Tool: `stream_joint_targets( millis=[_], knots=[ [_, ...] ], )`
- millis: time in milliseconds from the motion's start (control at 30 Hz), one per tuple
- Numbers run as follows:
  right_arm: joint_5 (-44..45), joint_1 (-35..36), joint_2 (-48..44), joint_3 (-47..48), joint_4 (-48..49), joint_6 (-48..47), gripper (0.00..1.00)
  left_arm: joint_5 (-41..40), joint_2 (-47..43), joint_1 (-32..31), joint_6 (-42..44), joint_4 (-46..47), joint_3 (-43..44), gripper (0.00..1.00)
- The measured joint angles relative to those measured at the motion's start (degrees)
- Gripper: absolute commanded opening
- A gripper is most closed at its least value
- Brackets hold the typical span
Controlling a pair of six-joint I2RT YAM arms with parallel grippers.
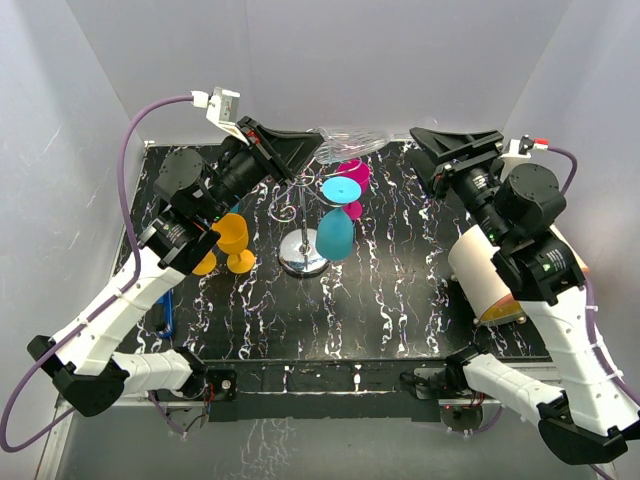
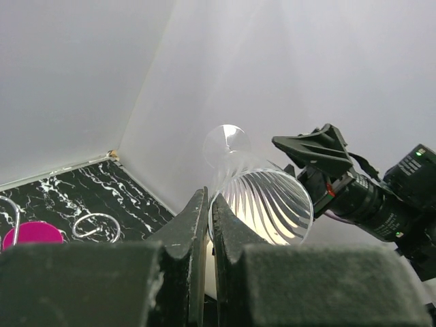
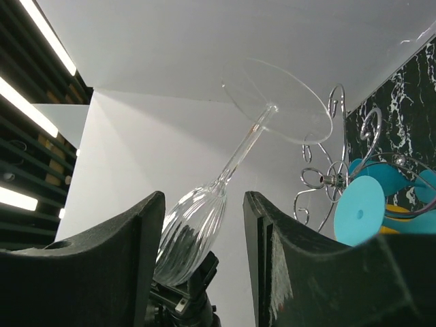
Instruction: Place the wine glass upside down on the wine glass rack
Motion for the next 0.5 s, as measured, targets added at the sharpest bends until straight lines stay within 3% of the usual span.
stream_joint_targets(
  millis=[500],
  knots=[
    [-0.8, 0.0, 4.8, 0.0, 3.5, 6.8, 0.36, 2.0, 0.0, 0.0, 1.2, 3.1, -0.4, 0.03]
  ],
)
